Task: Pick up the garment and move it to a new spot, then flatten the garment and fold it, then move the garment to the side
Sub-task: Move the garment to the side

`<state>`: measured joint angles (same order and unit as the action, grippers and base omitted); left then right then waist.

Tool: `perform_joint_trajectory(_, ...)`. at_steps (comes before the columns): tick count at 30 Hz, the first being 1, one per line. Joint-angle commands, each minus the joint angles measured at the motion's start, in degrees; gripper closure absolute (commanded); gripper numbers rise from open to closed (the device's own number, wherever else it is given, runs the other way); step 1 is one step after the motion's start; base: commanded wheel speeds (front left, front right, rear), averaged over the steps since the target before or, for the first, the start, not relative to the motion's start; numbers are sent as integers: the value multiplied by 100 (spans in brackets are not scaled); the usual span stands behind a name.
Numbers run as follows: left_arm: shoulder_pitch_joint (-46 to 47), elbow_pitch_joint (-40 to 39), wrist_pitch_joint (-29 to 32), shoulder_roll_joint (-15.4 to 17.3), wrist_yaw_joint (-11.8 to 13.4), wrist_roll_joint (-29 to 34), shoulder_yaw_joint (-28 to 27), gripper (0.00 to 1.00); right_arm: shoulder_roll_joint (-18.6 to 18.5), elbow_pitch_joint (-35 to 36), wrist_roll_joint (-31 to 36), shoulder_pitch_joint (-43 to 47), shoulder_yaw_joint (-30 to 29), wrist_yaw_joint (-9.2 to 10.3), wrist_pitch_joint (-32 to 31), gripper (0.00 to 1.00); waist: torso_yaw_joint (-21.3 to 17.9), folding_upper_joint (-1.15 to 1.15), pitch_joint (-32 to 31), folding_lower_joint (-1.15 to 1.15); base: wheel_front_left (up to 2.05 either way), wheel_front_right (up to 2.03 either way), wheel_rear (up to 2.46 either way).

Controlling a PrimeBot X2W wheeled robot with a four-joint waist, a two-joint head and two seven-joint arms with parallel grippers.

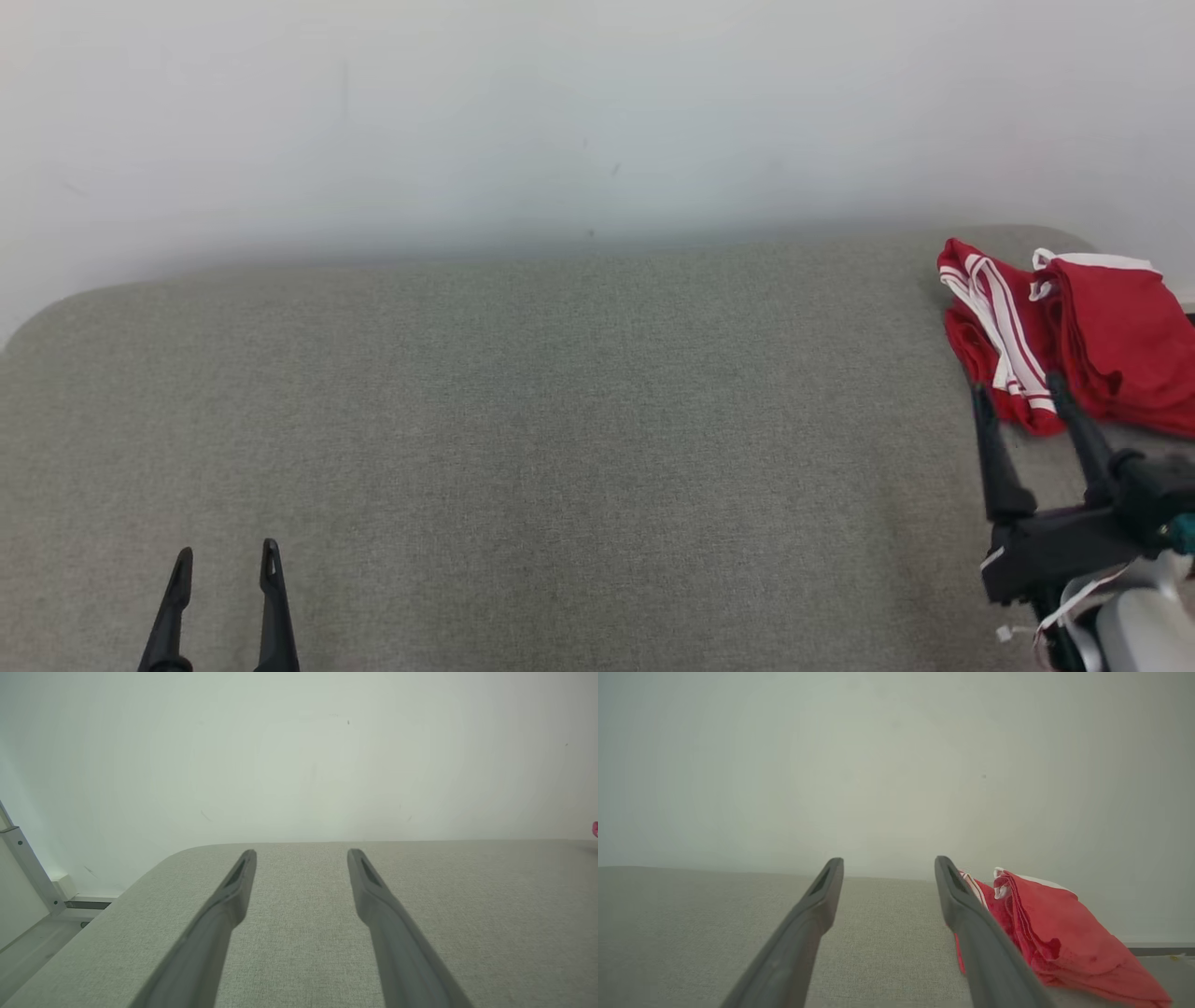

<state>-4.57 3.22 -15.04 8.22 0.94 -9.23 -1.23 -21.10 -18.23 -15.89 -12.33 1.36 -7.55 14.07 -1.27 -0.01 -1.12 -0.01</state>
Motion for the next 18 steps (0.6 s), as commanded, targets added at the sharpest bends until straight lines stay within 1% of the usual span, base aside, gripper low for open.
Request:
perform_joint_trajectory(1,-56,7,-16,-22,-9,14,-16,0,83,45,66,85,-39,17,-4,0,17,1,-21,1,0,0,0)
perform_joint_trajectory(9,-6,99,-17,-45,-29,59,18,0,828,372,539,709,-329,17,9,0,13,1,-27,1,0,0,0)
perform_joint_trajectory(13,47,157,-17,-54,-57,71,50,0,1169,460,695,988,-330,17,52,0,41,1,-36,1,0,0,0)
perform_joint_trajectory(18,80,197,-17,-82,-80,84,102,0,1405,629,918,1284,-307,17,86,0,74,1,-41,1,0,0,0)
